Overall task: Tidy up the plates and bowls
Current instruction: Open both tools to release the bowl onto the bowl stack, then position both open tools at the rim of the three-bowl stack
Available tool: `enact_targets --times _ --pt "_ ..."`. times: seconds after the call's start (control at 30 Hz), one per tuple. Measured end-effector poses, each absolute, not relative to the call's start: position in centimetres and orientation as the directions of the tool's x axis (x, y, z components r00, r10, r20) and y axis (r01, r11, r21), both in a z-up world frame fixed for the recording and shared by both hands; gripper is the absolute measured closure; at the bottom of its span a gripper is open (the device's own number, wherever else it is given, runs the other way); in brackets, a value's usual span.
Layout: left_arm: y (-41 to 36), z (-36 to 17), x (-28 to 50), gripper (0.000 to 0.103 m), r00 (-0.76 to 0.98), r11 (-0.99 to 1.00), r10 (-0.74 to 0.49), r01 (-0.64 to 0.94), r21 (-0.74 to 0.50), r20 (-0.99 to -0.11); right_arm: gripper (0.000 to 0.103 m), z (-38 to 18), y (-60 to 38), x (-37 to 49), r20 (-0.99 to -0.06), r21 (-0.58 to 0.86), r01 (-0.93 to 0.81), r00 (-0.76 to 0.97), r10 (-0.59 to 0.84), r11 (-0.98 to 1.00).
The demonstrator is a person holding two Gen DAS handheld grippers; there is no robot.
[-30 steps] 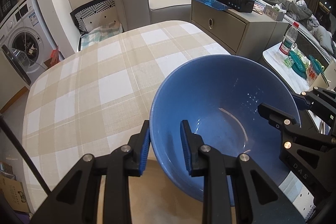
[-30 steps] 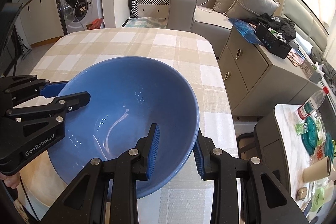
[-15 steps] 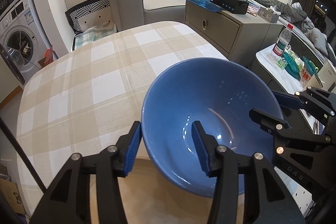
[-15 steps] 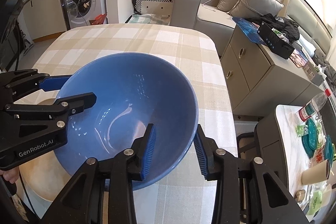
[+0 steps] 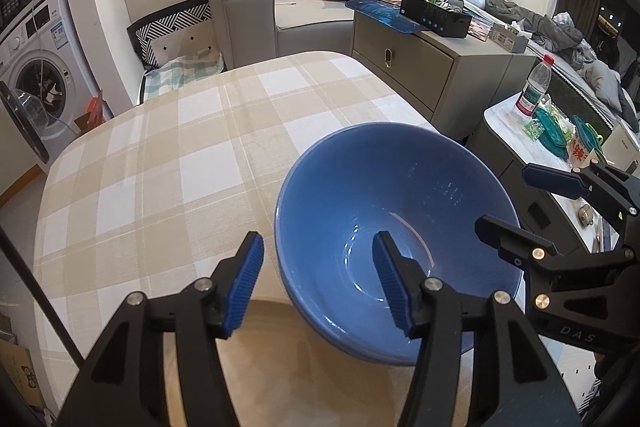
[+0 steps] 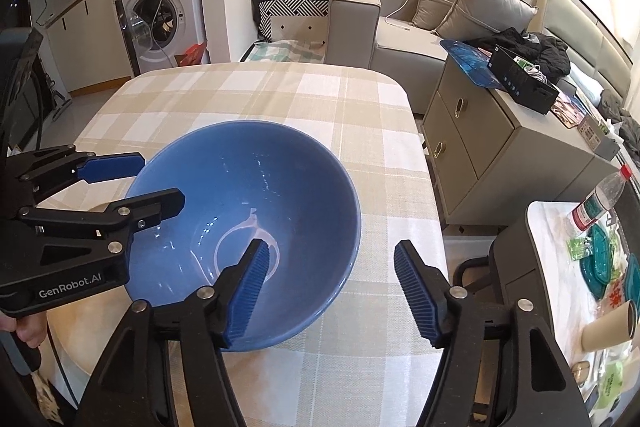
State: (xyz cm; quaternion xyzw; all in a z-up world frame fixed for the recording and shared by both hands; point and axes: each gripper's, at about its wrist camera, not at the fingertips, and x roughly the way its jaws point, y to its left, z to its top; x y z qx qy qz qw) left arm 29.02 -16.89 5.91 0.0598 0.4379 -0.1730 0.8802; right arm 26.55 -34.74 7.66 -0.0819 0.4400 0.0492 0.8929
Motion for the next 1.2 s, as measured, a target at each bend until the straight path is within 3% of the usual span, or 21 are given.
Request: enact_targets --times 0.17,0.3,0.5,0.6,0.97,1.2 --pt "-16.5 6.0 28.8 0.041 0.563 0.935 -0.252 0.353 -0.047 -0.787 0.023 7.8 -34.6 26.4 -0.792 -0.079 -0.171 0.609 0.042 0.982" --pt "-16.1 6.2 28.4 0.028 0.574 0.937 -0.256 0.345 -0.053 -0.778 0.021 7.9 -34.5 26.3 -0.792 -0.071 -0.174 0.609 0.050 0.982" --pt "-15.7 6.5 28.1 0.024 0.579 0.937 -0.263 0.345 -0.061 -0.772 0.014 7.9 -34.5 26.1 -0.790 -0.062 -0.175 0.610 0.059 0.983" --pt "-15.4 6.6 27.9 0.014 0.584 0.940 -0.263 0.335 -0.067 -0.768 0.007 7.9 -34.5 25.9 -0.787 -0.059 -0.173 0.614 0.061 0.983" --pt "-14.7 6.9 27.1 0.000 0.592 0.937 -0.282 0.338 -0.084 -0.755 0.003 7.8 -35.4 25.4 -0.783 -0.023 -0.155 0.616 0.079 0.988" --pt "-14.4 6.9 26.8 0.000 0.600 0.938 -0.284 0.337 -0.086 -0.748 0.002 7.9 -36.0 25.2 -0.779 -0.006 -0.151 0.621 0.090 0.989"
